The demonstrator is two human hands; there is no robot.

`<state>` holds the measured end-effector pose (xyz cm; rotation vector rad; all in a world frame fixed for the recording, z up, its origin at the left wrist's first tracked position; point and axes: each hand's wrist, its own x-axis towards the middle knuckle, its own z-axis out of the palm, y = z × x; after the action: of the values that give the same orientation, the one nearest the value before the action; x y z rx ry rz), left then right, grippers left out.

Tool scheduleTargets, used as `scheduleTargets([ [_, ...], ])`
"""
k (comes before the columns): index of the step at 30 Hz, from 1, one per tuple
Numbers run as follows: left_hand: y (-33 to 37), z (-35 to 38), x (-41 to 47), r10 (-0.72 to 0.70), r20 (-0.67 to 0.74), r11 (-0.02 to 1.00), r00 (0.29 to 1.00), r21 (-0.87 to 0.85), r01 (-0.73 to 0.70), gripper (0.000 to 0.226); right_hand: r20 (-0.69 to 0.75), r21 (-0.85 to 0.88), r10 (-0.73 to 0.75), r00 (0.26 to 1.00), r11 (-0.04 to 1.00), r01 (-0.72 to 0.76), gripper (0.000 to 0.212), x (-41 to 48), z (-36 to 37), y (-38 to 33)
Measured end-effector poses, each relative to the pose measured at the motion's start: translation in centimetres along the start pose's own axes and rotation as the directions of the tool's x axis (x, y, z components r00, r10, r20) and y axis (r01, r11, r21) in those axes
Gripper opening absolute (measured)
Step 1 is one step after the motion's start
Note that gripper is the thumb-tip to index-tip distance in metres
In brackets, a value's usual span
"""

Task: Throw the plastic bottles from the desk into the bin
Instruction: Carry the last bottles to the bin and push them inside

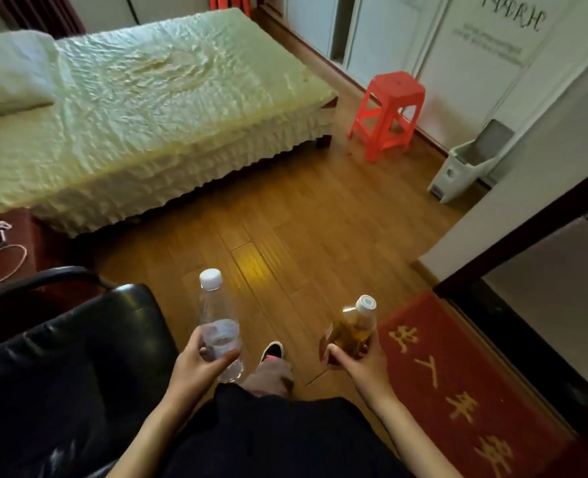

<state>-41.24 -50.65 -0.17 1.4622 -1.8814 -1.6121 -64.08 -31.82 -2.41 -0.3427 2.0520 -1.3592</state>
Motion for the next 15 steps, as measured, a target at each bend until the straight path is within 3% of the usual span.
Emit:
scheduleTargets([
  [8,12.1,-0.6,20.1,0.118,0.229,0.984,0.966,0.103,-0.144,0.046,-0.175,0.058,-0.015,0.984,0.998,0.025,0.055,15.7,0.6,-10.8],
  [15,20.4,5.5,33.0,0.158,0.36,0.968,0.92,0.129,-0.217,0.048,-0.343,0.064,0.093,0.935,0.995,-0.076,0.045,24.0,-3.1,-13.7],
])
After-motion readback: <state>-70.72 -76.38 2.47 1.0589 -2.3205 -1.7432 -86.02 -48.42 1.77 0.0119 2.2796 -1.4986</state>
